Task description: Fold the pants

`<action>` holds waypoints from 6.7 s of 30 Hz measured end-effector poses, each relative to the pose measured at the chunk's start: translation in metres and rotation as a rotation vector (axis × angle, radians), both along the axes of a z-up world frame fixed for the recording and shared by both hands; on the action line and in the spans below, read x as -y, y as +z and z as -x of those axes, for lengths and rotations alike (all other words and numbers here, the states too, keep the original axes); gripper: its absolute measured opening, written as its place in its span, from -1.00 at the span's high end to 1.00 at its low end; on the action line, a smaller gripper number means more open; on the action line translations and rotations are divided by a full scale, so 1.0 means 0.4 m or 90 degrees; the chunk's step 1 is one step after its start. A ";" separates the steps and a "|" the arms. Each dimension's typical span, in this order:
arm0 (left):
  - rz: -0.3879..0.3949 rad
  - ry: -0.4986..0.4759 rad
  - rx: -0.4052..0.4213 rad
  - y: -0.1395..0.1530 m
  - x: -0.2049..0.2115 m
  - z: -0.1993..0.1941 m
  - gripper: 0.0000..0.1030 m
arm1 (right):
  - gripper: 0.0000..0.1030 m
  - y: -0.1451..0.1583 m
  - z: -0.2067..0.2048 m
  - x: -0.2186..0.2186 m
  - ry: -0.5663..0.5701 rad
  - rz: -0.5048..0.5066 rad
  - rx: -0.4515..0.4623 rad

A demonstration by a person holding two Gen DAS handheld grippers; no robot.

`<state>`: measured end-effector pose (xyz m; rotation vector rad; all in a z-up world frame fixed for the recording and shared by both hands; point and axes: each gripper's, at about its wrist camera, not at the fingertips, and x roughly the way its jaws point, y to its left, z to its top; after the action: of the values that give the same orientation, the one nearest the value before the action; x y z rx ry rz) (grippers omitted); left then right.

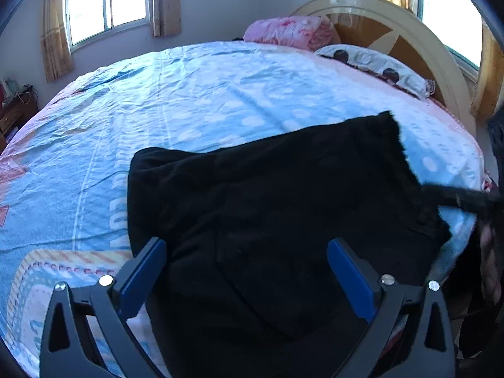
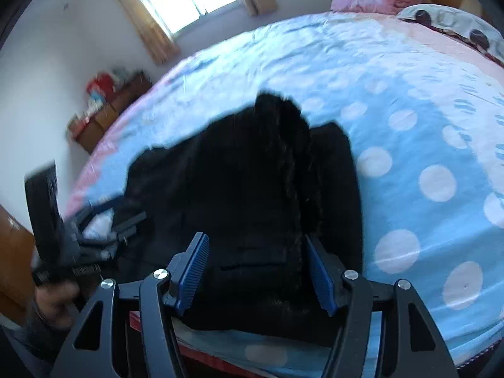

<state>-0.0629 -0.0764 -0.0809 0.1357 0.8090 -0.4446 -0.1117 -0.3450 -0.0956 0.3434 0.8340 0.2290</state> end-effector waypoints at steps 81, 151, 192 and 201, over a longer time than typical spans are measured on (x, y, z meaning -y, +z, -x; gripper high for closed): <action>0.164 -0.015 -0.107 -0.057 -0.132 -0.112 -1.00 | -0.44 -0.054 -0.096 0.077 0.005 -0.034 -0.044; 0.003 0.387 0.048 -0.025 -0.832 -0.299 -0.06 | -0.12 -0.047 -0.832 -0.858 0.352 0.117 -0.055; 0.038 0.288 0.175 0.217 -0.501 0.064 -0.88 | -0.44 0.275 -0.079 -0.521 0.138 0.143 0.206; 0.043 0.310 0.173 0.205 -0.523 0.057 -0.88 | -0.44 0.264 -0.075 -0.548 0.155 0.151 0.208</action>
<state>-0.0857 0.1326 0.0011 -0.0643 0.5341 0.0084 -0.0817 -0.1257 0.0099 -0.0219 0.5705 0.3975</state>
